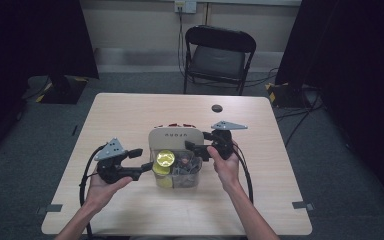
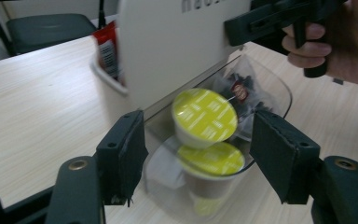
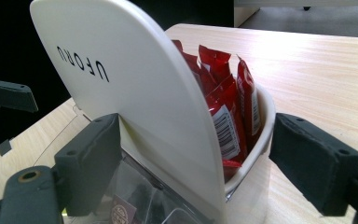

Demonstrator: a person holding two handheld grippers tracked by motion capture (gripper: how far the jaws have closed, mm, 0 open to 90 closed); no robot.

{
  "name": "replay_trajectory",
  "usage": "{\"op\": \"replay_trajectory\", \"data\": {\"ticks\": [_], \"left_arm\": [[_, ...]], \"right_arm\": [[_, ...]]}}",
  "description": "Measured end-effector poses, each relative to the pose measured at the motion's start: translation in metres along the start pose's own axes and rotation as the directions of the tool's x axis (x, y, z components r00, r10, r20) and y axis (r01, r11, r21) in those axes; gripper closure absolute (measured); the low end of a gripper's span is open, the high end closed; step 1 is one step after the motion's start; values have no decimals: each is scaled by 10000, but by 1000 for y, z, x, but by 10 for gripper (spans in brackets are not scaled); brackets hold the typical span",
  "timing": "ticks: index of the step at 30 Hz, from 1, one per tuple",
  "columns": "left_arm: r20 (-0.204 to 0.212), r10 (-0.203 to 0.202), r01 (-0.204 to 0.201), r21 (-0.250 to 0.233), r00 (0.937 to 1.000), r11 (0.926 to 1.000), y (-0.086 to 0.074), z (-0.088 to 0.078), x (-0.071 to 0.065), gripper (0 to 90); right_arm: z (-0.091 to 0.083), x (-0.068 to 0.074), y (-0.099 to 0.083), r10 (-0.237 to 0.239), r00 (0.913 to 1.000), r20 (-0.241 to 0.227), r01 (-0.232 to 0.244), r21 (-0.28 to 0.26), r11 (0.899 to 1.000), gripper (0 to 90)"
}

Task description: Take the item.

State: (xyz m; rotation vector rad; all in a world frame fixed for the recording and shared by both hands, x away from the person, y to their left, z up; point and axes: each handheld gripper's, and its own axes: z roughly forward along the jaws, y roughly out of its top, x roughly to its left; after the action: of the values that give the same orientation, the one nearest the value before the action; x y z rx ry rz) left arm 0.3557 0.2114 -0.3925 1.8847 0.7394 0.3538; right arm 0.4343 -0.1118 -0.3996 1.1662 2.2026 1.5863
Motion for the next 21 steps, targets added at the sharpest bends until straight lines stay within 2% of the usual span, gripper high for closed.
{"op": "replay_trajectory", "data": {"ticks": [5,9,10,11,12,13,16,18,21], "left_arm": [[397,228,-235,172,9989,9996,9,17,-10,357],[476,225,-238,269,9986,9994,9,26,-10,341],[416,171,-184,314,9990,9993,9,28,-10,341],[539,-83,67,299,9985,9995,8,32,-7,331],[539,-83,67,299,9985,9995,8,32,-7,322],[277,73,-84,413,9996,9991,8,35,-6,314],[306,-31,17,451,9995,9990,7,37,-4,308],[257,88,-104,639,9996,9979,6,40,-2,303],[245,-15,2,544,9997,9985,6,42,-2,307]], "right_arm": [[0,0,0,7,10000,2,-7,-4,10000,161],[0,0,0,-10,10000,15,10,-11,10000,160],[0,0,0,-10,10000,15,10,-11,10000,160],[0,0,0,-3,10000,16,3,-2,10000,159],[0,0,0,-3,10000,16,3,-2,10000,159],[0,0,0,21,10000,-19,-21,8,10000,159],[1,0,-1,39,10000,-4,-38,25,10000,159],[1,0,-1,38,10000,-11,-38,23,10000,158],[0,0,-1,35,10000,11,-35,24,10000,160]]}}
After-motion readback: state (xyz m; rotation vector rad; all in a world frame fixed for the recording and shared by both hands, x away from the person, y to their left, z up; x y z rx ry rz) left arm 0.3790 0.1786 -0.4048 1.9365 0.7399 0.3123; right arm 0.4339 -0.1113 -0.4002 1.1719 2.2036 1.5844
